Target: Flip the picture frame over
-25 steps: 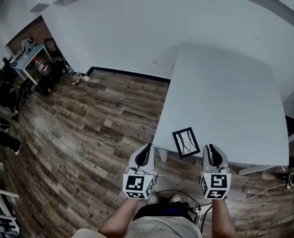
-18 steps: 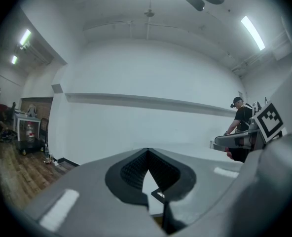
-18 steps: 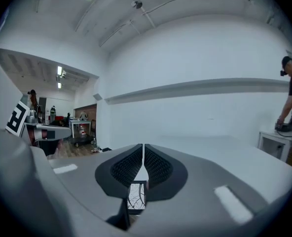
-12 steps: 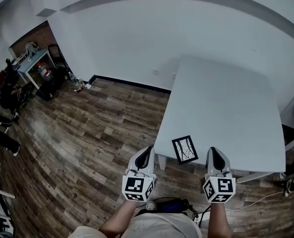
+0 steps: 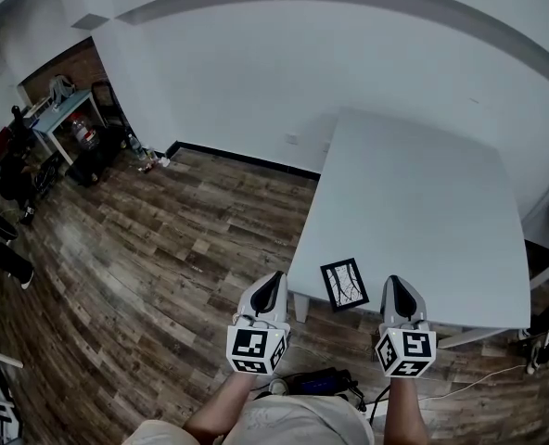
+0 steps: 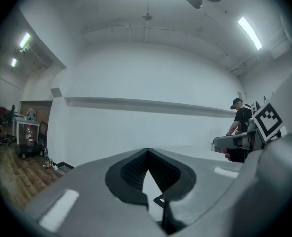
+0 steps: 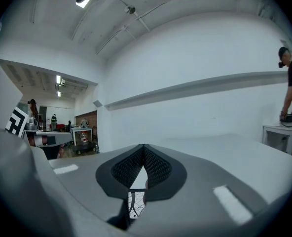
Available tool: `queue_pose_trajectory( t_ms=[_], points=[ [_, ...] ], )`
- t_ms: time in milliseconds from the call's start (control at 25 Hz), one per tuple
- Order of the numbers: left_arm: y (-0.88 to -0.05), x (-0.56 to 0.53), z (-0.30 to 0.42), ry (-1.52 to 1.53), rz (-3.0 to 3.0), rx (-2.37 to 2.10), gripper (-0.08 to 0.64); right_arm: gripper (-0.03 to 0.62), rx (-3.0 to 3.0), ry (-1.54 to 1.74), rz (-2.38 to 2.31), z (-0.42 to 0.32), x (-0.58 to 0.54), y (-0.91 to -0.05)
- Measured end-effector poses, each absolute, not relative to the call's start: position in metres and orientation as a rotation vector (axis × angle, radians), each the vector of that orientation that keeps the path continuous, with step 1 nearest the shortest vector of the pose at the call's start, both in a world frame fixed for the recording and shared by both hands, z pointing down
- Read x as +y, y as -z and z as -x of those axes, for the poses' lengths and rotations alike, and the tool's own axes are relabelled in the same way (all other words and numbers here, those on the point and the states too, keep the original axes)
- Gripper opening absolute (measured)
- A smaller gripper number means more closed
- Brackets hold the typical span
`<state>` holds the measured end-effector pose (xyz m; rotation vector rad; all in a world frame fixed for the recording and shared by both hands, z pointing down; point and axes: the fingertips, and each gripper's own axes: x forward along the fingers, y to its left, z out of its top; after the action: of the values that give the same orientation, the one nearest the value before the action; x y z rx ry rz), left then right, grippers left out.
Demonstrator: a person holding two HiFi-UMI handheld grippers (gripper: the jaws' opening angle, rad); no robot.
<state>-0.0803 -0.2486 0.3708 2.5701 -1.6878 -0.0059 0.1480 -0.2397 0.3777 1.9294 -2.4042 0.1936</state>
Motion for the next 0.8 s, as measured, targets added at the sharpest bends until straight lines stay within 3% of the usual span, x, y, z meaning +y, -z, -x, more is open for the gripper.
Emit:
queue_pose_trajectory(
  t_ms=[800],
  points=[
    [-0.3699,-0.2481,0.0897,0.028,-2.551,-1.710,0.000,0.023,-2.395,-0.169,-1.929,-0.1439,-0.2426,-0.3722]
  ],
)
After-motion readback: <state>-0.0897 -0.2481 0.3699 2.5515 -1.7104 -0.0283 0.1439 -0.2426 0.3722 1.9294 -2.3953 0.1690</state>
